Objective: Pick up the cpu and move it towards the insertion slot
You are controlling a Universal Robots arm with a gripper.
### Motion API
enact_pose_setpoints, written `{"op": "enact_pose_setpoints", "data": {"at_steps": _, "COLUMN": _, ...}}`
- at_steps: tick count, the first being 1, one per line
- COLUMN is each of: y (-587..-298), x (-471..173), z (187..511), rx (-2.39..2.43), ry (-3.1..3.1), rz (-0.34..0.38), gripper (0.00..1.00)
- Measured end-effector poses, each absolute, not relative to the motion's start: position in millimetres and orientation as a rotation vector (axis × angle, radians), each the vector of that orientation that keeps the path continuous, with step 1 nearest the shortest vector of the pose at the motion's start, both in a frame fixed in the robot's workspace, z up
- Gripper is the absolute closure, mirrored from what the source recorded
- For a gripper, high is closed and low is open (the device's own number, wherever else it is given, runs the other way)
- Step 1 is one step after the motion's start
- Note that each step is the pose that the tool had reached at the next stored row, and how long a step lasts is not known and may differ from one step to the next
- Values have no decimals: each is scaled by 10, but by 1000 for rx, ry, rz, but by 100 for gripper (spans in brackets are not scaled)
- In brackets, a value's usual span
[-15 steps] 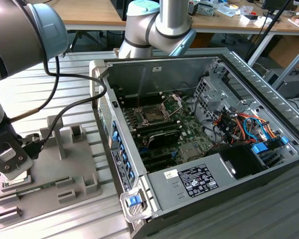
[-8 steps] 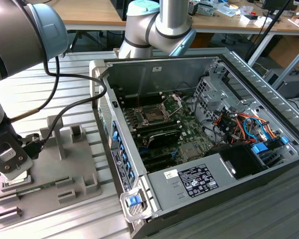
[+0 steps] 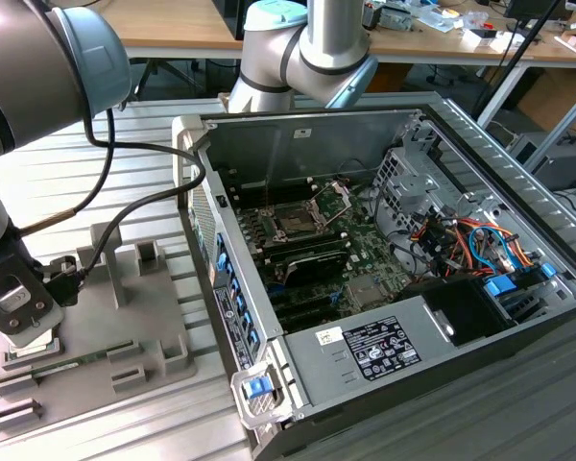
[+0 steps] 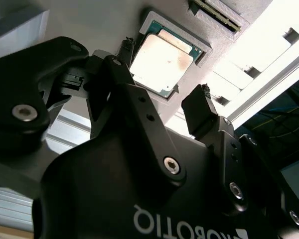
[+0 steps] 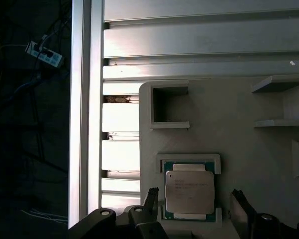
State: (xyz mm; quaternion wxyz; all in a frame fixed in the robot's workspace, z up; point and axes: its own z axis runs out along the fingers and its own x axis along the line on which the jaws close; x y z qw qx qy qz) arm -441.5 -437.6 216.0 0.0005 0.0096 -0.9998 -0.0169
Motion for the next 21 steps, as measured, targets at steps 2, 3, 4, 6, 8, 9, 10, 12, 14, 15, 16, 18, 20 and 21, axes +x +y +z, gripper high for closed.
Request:
{"op": "enact_pose_setpoints", "data": {"at_steps": 2, "y": -4376, "x": -4415, "z": 2159, "rx": 30, "ry": -3140, "rz": -53, "gripper": 33}}
{"op": "enact_pose_setpoints", "data": {"at_steps": 3, "y": -4375, "x": -4415, "z": 2158, "rx": 30, "ry": -3140, "rz": -53, "gripper": 33}}
{"op": "enact_pose_setpoints", "data": {"at_steps": 4, "y": -4375, "x": -4415, "z": 2155, "rx": 30, "ry": -3140, "rz": -53, "gripper": 33}}
{"op": "enact_pose_setpoints", "data": {"at_steps": 6, "y": -4375, "x": -4415, "z": 2150, "rx": 30, "ry": -3140, "rz": -53, "gripper": 33}}
{"op": "enact_pose_setpoints", "data": {"at_steps": 8, "y": -4375, "x": -4415, "z": 2141, "rx": 30, "ry": -3140, "rz": -53, "gripper": 33}}
{"op": "enact_pose_setpoints", "data": {"at_steps": 9, "y": -4375, "x": -4415, "z": 2137, "rx": 30, "ry": -3140, "rz": -53, "gripper": 33}}
{"op": "enact_pose_setpoints", "data": {"at_steps": 10, "y": -4375, "x": -4415, "z": 2133, "rx": 30, "ry": -3140, "rz": -53, "gripper": 33}}
{"op": "enact_pose_setpoints", "data": {"at_steps": 12, "y": -4375, "x": -4415, "z": 2127, "rx": 30, "ry": -3140, "rz": -53, "gripper": 33}}
{"op": "enact_pose_setpoints", "data": {"at_steps": 14, "y": -4375, "x": -4415, "z": 2121, "rx": 30, "ry": -3140, "rz": -53, "gripper": 33}}
{"op": "enact_pose_setpoints", "data": {"at_steps": 15, "y": -4376, "x": -4415, "z": 2118, "rx": 30, "ry": -3140, "rz": -53, "gripper": 33}}
{"op": "enact_pose_setpoints", "data": {"at_steps": 16, "y": -4376, "x": -4415, "z": 2116, "rx": 30, "ry": -3140, "rz": -53, "gripper": 33}}
{"op": "enact_pose_setpoints", "data": {"at_steps": 18, "y": -4376, "x": -4415, "z": 2109, "rx": 30, "ry": -3140, "rz": -53, "gripper": 33}}
{"op": "enact_pose_setpoints", "data": {"at_steps": 20, "y": -4376, "x": -4415, "z": 2104, "rx": 30, "ry": -3140, "rz": -53, "gripper": 33}}
{"op": "enact_pose_setpoints", "data": {"at_steps": 21, "y": -4375, "x": -4415, "z": 2101, "rx": 30, "ry": -3140, "rz": -53, "gripper": 33}}
